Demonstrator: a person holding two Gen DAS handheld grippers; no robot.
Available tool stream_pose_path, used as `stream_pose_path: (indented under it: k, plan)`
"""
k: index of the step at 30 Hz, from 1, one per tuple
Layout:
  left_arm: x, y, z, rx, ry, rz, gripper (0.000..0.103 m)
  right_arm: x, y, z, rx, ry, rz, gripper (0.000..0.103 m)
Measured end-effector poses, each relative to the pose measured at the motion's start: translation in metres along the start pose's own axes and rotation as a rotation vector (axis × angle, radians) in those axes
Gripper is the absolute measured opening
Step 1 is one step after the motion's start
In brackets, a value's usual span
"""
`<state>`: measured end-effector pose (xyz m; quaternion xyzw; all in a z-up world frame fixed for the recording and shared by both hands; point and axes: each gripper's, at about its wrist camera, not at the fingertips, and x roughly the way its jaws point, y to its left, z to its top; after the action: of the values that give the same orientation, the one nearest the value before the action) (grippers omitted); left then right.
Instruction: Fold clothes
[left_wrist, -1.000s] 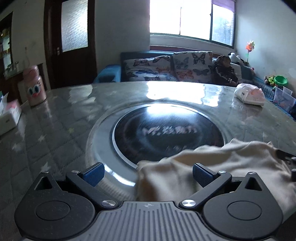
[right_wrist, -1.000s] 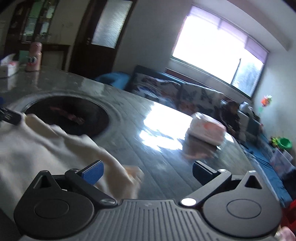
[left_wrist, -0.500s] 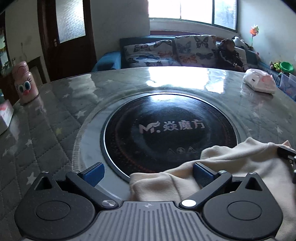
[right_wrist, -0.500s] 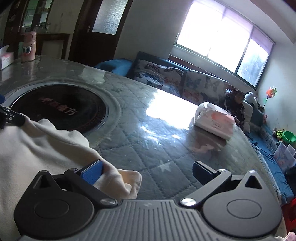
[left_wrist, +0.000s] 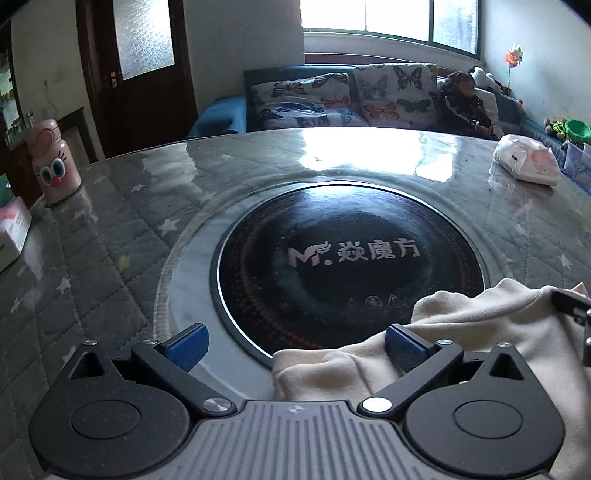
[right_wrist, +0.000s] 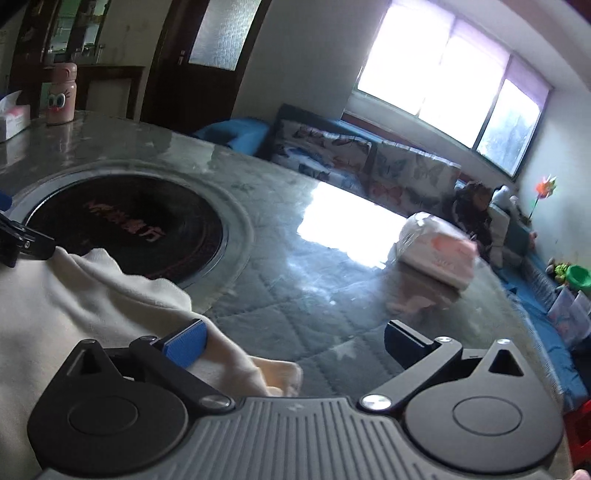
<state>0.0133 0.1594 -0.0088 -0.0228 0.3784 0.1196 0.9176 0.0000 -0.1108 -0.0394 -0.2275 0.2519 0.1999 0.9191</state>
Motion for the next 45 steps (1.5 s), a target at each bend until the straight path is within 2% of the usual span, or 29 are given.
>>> stream_pose_path:
  k: [4, 6, 11, 14, 19, 26, 30, 36, 39, 45]
  plan:
    - [-0.014, 0.000, -0.003, -0.021, -0.026, 0.008, 0.103, -0.021, 0.010, 0.002, -0.029, -0.042, 0.025, 0.103]
    - [-0.024, -0.001, -0.005, -0.029, -0.046, -0.019, 0.103, -0.031, 0.018, 0.002, -0.049, -0.064, 0.035, 0.103]
    - [-0.042, -0.004, -0.015, -0.012, -0.084, -0.078, 0.103, -0.039, 0.030, -0.008, -0.072, -0.056, 0.051, 0.103]
    - [-0.037, -0.002, -0.025, -0.005, -0.058, -0.027, 0.103, -0.044, 0.037, -0.015, -0.086, -0.051, 0.060, 0.103]
    - [-0.038, 0.016, -0.037, -0.073, -0.050, -0.058, 0.103, -0.049, 0.034, -0.028, -0.084, -0.036, 0.047, 0.103]
    - [-0.053, 0.024, -0.048, -0.079, -0.083, -0.032, 0.103, -0.061, 0.022, -0.034, -0.056, -0.043, 0.023, 0.103]
    - [-0.065, 0.025, -0.053, -0.098, -0.092, -0.044, 0.103, -0.073, 0.033, -0.028, -0.056, -0.088, 0.053, 0.103]
    - [-0.077, 0.016, -0.066, -0.061, -0.102, -0.074, 0.103, -0.081, 0.068, -0.021, -0.090, -0.132, 0.138, 0.103]
    - [-0.077, 0.022, -0.075, -0.065, -0.098, -0.062, 0.103, -0.079, 0.075, -0.025, -0.107, -0.118, 0.144, 0.103]
    - [-0.080, 0.037, -0.085, -0.096, -0.110, -0.055, 0.103, -0.080, 0.060, -0.040, -0.093, -0.093, 0.116, 0.103]
